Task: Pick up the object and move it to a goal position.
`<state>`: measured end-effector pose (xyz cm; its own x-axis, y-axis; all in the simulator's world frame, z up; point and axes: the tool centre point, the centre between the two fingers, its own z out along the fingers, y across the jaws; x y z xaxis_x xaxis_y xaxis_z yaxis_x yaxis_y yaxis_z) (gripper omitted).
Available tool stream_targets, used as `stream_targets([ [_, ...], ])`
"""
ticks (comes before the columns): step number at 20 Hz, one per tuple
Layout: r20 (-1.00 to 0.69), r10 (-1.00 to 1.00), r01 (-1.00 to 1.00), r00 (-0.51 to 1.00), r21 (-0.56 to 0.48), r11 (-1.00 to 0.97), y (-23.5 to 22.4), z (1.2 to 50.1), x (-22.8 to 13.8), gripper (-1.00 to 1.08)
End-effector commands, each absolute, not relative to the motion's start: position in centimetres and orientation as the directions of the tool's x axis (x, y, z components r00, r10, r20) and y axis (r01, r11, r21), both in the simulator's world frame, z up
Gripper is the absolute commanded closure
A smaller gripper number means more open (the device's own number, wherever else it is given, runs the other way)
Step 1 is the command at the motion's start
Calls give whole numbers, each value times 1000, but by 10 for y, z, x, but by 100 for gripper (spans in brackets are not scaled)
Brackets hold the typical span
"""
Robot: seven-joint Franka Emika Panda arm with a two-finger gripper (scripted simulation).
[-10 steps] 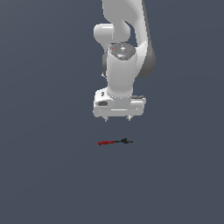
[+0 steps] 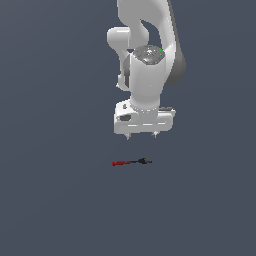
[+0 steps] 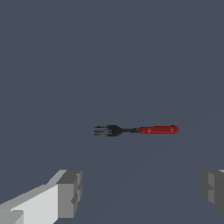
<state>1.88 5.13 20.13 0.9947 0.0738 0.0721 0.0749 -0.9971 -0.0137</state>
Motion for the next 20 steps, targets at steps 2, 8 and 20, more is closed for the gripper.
stream_targets([
  [2,74,78,79,994,-18,-997,55,203,20,-92],
  [8,71,45,46,996,-21,-999,54,200,20,-92],
  [20,51,-166,-164,985,-40,-986,51,179,25,-92],
])
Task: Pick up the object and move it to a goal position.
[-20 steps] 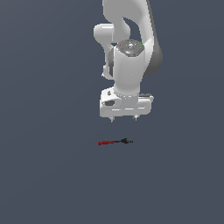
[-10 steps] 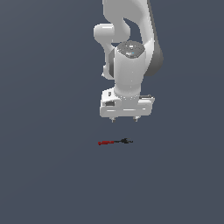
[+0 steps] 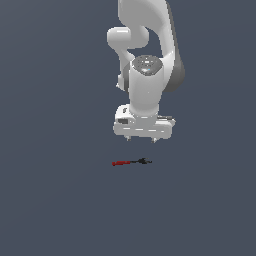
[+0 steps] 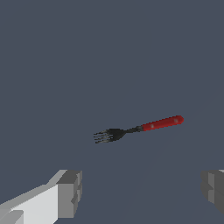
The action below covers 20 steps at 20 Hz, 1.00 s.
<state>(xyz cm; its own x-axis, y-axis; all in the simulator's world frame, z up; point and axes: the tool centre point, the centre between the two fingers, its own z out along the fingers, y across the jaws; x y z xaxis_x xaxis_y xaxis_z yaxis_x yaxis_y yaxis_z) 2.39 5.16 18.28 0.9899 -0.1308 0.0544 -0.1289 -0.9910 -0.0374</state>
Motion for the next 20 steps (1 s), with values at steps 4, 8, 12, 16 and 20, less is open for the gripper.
stream_targets([
  [4,39,-277,-275,960,-45,-960,49,169,27,-92],
  [8,26,-387,-386,922,-48,-921,47,157,29,-92],
  [12,15,-492,-491,870,-48,-870,45,146,30,-92],
  [16,5,-590,-590,807,-45,-806,42,135,32,-92],
  [20,-3,-680,-680,733,-41,-732,40,124,33,-92],
])
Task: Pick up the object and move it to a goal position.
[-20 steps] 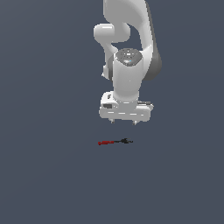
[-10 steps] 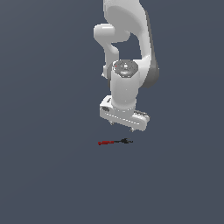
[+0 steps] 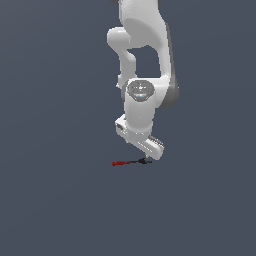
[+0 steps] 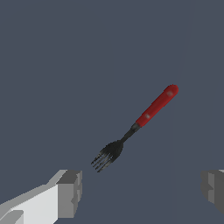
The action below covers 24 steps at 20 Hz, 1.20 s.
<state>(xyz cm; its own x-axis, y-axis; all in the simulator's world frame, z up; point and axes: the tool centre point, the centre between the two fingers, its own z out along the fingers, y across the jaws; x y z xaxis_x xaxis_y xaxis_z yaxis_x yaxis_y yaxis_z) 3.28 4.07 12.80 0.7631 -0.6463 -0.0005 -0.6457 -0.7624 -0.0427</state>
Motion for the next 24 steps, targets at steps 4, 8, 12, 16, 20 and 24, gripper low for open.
stream_targets([
  [4,-9,-761,-761,649,-34,-648,37,113,35,-92],
  [8,-13,-831,-831,556,-27,-556,34,102,36,-92],
  [12,-14,-890,-890,456,-20,-456,31,91,37,-92],
  [16,-12,-936,-936,351,-12,-351,28,80,38,-92],
  [20,-9,-967,-967,256,-7,-256,25,71,38,-92],
  [24,-5,-983,-983,181,-3,-181,23,64,39,-92],
])
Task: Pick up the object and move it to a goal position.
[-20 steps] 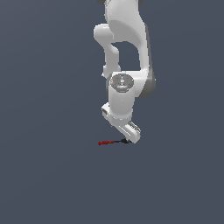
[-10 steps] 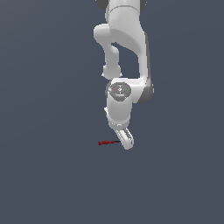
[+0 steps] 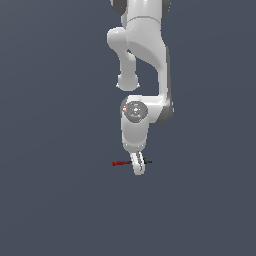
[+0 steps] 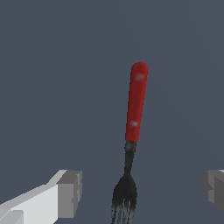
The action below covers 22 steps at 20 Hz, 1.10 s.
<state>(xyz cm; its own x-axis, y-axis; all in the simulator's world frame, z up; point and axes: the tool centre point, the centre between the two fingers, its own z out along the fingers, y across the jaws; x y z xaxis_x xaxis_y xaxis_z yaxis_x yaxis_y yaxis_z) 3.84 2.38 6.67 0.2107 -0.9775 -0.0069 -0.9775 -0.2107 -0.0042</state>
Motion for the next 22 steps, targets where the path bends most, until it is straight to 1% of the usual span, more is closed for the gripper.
stream_targets([
  [1,-5,-986,-986,166,-3,-166,22,63,39,-92],
  [8,0,-995,-995,100,0,-100,20,57,39,-92],
  [15,0,-995,-995,99,0,-99,21,53,39,-92],
  [22,0,-996,-996,94,0,-94,20,21,38,-92],
])
